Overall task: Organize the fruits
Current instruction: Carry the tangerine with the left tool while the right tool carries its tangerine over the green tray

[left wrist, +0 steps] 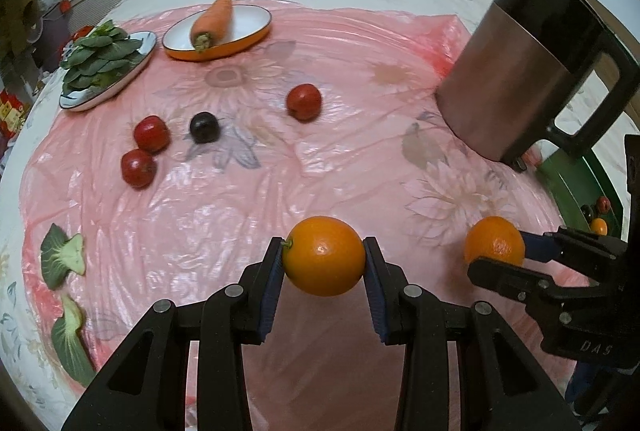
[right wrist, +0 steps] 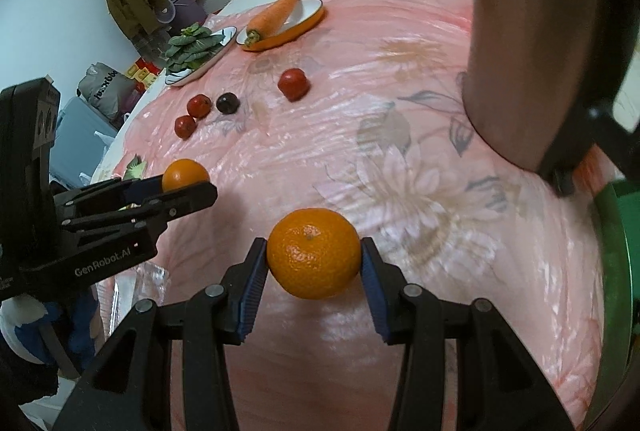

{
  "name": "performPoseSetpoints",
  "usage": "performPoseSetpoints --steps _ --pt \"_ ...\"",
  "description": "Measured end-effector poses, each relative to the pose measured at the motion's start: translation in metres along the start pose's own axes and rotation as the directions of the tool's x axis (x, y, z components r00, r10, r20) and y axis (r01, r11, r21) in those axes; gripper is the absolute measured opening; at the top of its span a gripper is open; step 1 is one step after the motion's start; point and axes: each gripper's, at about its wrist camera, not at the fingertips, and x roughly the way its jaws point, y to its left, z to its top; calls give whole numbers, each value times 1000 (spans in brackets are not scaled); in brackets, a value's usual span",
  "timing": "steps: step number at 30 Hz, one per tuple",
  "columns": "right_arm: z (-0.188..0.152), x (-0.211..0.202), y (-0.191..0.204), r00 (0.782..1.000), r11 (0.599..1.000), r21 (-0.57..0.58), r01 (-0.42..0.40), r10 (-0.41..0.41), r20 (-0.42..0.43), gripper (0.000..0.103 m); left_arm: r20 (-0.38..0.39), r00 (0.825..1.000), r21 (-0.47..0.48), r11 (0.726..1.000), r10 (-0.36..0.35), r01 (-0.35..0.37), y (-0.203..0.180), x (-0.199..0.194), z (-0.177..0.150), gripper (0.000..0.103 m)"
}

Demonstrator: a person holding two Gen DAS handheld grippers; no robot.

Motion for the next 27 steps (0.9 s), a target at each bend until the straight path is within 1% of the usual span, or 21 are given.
performPoseSetpoints --steps 19,27 --pt "-22 -29 -26 1000 999 51 13 -13 3 56 -46 998 63 997 -33 36 -48 6 -8 33" --pt "-32 -46 -45 999 996 78 31 -32 4 56 -59 997 101 993 -56 62 -73 10 -7 33"
